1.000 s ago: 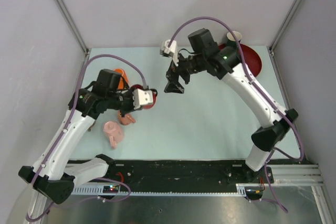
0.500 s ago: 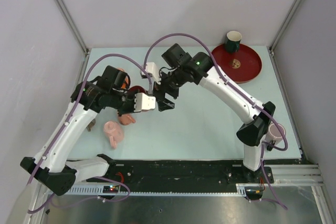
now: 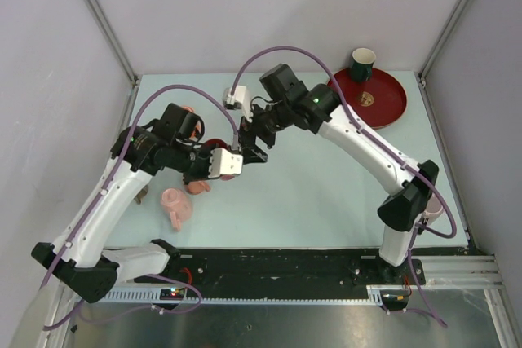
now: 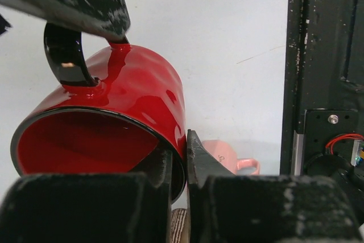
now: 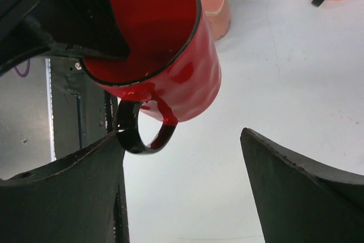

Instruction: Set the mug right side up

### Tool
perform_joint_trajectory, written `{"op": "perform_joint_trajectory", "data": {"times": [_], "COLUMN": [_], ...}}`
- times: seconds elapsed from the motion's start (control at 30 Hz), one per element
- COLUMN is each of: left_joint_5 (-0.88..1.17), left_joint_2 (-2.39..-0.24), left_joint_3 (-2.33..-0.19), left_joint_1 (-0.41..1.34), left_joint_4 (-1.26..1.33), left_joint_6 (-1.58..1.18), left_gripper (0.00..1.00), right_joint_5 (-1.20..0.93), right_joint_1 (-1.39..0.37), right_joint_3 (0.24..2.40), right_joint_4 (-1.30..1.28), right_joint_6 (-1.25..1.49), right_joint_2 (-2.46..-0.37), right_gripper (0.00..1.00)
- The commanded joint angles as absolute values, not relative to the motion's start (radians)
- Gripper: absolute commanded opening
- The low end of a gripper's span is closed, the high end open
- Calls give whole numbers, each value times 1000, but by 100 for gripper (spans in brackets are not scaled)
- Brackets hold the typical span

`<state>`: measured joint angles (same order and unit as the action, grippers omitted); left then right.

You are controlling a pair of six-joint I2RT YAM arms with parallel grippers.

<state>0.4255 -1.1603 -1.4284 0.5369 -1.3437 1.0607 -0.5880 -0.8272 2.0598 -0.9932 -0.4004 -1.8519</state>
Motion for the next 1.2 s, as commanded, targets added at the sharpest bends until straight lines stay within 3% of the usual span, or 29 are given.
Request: {"op": "perform_joint_trajectory", "data": {"times": [0.0,0.33,0.43,0.6,0.73,0.87,1.0,1.07,1.1,1.17], "left_joint_5": [489,489,499,480,478,476,476,472,468,453], "left_joint_2": [-1142,-1172,-1183,-1189,-1197,-1210,-1221,-1222,-1222,-1216], "left_joint_3": [-1497,-1540,-1557,-1563,-1572,-1584,-1596,-1601,-1604,-1607], "left_joint_1": [543,544,544,544,544,544,544,544,544,543], "left_joint_4": [-1338,-1345,-1345,-1345,-1345,-1347,-1346,-1344,-1345,-1345], "left_joint_6": [1037,1025,1017,1027,1028,1030,1023,1018,1012,1004], "left_gripper": [0,0,0,0,0,0,0,0,3,28], "right_joint_5": [-649,-530,-507,-466,-442,-435,-423,-411,-401,-384], "right_joint_1": [-843,-893,-904,-912,-916,-923,-935,-933,-929,-909], "right_joint_3": [2011,2320,2353,2357,2339,2338,2334,2312,2284,2214], "right_joint_4": [-865,-1156,-1177,-1223,-1233,-1224,-1190,-1159,-1139,-1073], "right_joint_6": [-471,-550,-556,-578,-579,-573,-566,-553,-539,-502], "right_joint_2": [-1745,-1959,-1983,-1992,-1991,-1985,-1981,-1973,-1960,-1924], "right_gripper": [87,76,71,70,61,42,7,2,1,0]}}
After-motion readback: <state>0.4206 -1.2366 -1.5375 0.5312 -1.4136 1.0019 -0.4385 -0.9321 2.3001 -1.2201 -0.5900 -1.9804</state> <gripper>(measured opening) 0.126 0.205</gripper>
